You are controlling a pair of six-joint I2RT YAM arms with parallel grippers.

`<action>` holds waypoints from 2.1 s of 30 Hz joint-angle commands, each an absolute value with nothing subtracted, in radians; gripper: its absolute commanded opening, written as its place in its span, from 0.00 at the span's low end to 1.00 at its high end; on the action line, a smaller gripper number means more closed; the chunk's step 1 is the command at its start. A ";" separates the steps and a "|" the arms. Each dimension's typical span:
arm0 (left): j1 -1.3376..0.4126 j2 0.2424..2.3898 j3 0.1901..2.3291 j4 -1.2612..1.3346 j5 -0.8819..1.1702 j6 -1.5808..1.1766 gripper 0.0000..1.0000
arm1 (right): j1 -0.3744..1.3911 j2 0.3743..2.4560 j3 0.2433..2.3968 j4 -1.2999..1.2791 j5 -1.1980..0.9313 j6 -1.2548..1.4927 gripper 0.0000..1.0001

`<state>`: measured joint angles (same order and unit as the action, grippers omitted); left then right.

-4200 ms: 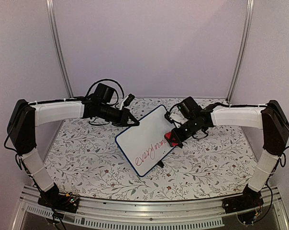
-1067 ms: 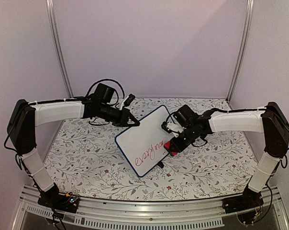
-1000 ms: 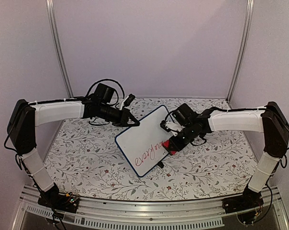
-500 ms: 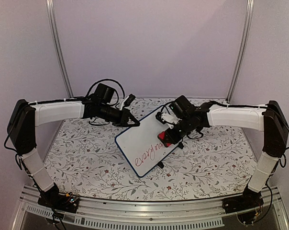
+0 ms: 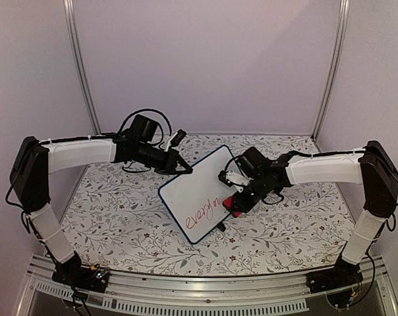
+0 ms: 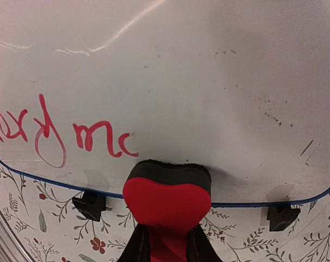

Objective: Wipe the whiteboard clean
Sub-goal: Erase the whiteboard at the center of the board.

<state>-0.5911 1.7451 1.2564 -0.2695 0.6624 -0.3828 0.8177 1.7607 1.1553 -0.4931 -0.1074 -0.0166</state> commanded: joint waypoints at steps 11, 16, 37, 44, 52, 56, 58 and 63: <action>-0.620 1.739 1.266 -0.272 0.722 -0.348 0.00 | 0.831 1.766 1.153 -0.500 -0.123 -0.012 0.01; -0.620 1.740 1.265 -0.272 0.722 -0.349 0.00 | 0.876 1.812 1.259 -0.512 -0.098 -0.038 0.01; -0.620 1.732 1.265 -0.272 0.723 -0.349 0.00 | 0.901 1.841 1.323 -0.547 -0.071 -0.062 0.01; -0.620 1.735 1.265 -0.272 0.724 -0.349 0.00 | 0.901 1.830 1.241 -0.534 -0.075 -0.041 0.01; -0.621 1.736 1.265 -0.272 0.723 -0.349 0.00 | 0.900 1.815 1.169 -0.537 -0.052 -0.034 0.01; -0.620 1.735 1.264 -0.271 0.724 -0.349 0.00 | 0.901 1.808 1.146 -0.539 -0.042 -0.035 0.01; -0.620 1.735 1.265 -0.272 0.724 -0.348 0.00 | 0.901 1.807 1.146 -0.542 -0.041 -0.037 0.01; -0.620 1.735 1.265 -0.272 0.724 -0.349 0.00 | 0.900 1.807 1.175 -0.536 -0.057 -0.043 0.01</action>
<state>-0.5911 1.7451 1.2564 -0.2676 0.6640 -0.3779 0.8989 1.7950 1.1675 -0.5373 -0.0837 -0.0456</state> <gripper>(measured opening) 0.025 0.173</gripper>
